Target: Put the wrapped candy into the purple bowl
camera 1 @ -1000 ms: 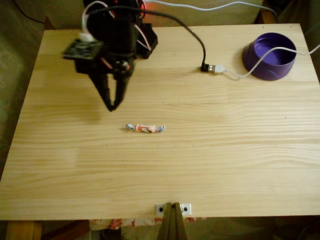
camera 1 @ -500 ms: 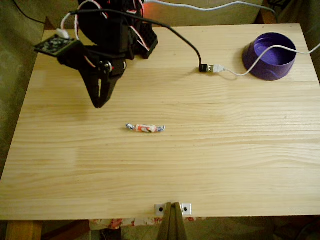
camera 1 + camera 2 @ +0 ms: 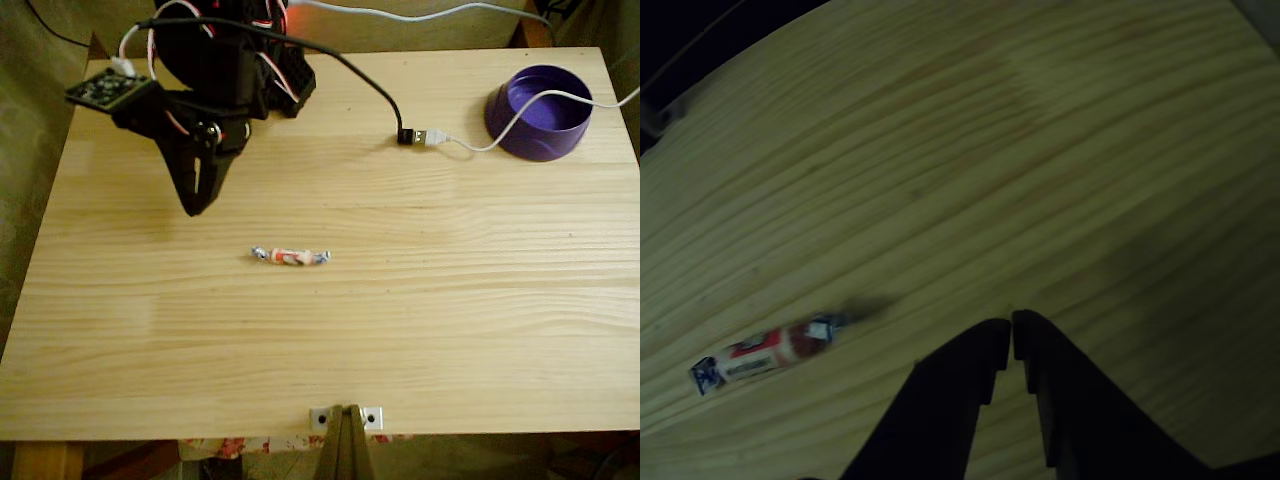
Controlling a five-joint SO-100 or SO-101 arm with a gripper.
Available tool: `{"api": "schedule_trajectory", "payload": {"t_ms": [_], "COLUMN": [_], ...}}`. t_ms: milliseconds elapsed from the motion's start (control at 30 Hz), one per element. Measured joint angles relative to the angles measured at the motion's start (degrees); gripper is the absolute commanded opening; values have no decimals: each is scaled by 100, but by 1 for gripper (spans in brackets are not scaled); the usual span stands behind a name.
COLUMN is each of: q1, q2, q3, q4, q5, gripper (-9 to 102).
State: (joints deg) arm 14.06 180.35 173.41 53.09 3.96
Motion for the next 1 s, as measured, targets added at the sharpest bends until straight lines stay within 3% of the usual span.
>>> {"api": "schedule_trajectory", "payload": {"t_ms": [300,633,833,1000], "q1": [870,396,167,-44], "q2": [-949,-2830,-3894,-4535], "q3": [-439,-2637,-3533,-3929], "q4": [-255,316,721,721], "q5": [-1037,-1626,-4228,-5458], "gripper": [-2,0,-2,-2]}}
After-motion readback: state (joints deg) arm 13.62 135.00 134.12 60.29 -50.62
